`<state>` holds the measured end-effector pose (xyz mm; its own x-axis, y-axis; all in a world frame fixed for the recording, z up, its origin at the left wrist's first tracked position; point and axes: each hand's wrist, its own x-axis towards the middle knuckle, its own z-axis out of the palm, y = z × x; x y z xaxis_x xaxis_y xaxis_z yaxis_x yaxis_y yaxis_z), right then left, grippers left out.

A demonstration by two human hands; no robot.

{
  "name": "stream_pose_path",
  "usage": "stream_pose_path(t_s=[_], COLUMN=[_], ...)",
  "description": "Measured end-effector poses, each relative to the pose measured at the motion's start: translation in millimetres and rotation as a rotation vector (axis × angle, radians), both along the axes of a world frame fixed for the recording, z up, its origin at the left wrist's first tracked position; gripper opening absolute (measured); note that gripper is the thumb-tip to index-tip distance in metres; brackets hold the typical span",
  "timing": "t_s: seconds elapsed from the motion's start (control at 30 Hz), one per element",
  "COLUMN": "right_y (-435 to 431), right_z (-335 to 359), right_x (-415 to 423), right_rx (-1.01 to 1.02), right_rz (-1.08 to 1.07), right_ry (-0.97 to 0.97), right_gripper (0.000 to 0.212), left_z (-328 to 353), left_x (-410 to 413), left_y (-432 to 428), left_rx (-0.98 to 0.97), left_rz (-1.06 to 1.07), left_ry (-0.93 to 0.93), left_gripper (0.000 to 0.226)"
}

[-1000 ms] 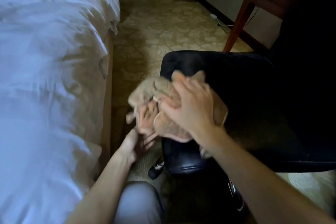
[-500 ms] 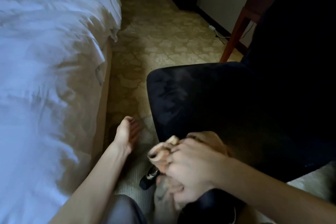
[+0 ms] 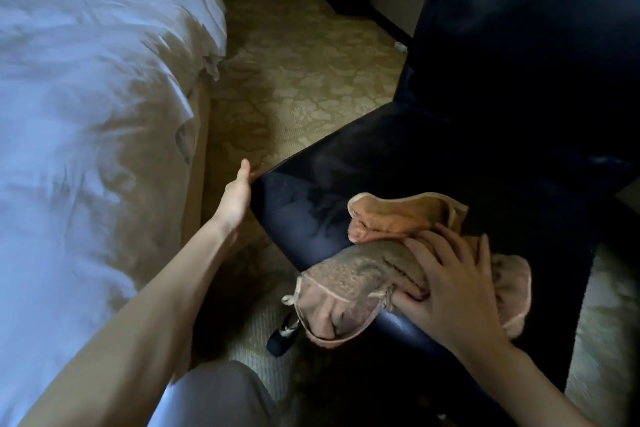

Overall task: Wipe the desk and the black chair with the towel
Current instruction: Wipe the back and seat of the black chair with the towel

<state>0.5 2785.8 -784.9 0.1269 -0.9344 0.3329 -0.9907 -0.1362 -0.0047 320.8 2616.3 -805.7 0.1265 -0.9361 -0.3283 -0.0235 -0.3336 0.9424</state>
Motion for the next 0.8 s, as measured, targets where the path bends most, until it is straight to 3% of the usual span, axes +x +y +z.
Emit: stream_pose_path(t_s=[0.13, 0.33, 0.43, 0.53, 0.6, 0.7, 0.8], right_y=[-3.0, -23.5, -20.6, -7.8, -1.9, -4.6, 1.1], right_z=[1.5, -12.2, 1.8, 21.0, 31.2, 27.8, 20.3], right_x=[44.2, 153.9, 138.1, 73.4, 21.3, -19.1, 5.2], right_rx=[-0.068, -0.017, -0.179, -0.49, -0.53, -0.097, 0.084], right_rz=[-0.108, 0.33, 0.423, 0.174, -0.124, -0.448, -0.503], right_ry=[-0.155, -0.001, -0.172, -0.322, -0.364, -0.427, -0.34], right_gripper=[0.054, 0.049, 0.039, 0.035, 0.04, 0.051, 0.057], left_z=[-0.5, 2.7, 6.8, 5.6, 4.1, 5.9, 4.5], left_x=[1.8, 21.2, 25.3, 24.4, 13.0, -10.5, -22.3], left_y=[22.5, 53.4, 62.1, 60.2, 58.8, 66.1, 78.5], left_rx=[-0.036, 0.081, 0.119, 0.181, 0.185, 0.181, 0.229], left_rz=[-0.025, -0.089, -0.166, -0.288, -0.335, -0.391, -0.402], left_ry=[-0.055, -0.016, -0.009, -0.004, -0.039, -0.013, 0.066], left_gripper=[0.07, 0.084, 0.088, 0.093, 0.089, 0.078, 0.07])
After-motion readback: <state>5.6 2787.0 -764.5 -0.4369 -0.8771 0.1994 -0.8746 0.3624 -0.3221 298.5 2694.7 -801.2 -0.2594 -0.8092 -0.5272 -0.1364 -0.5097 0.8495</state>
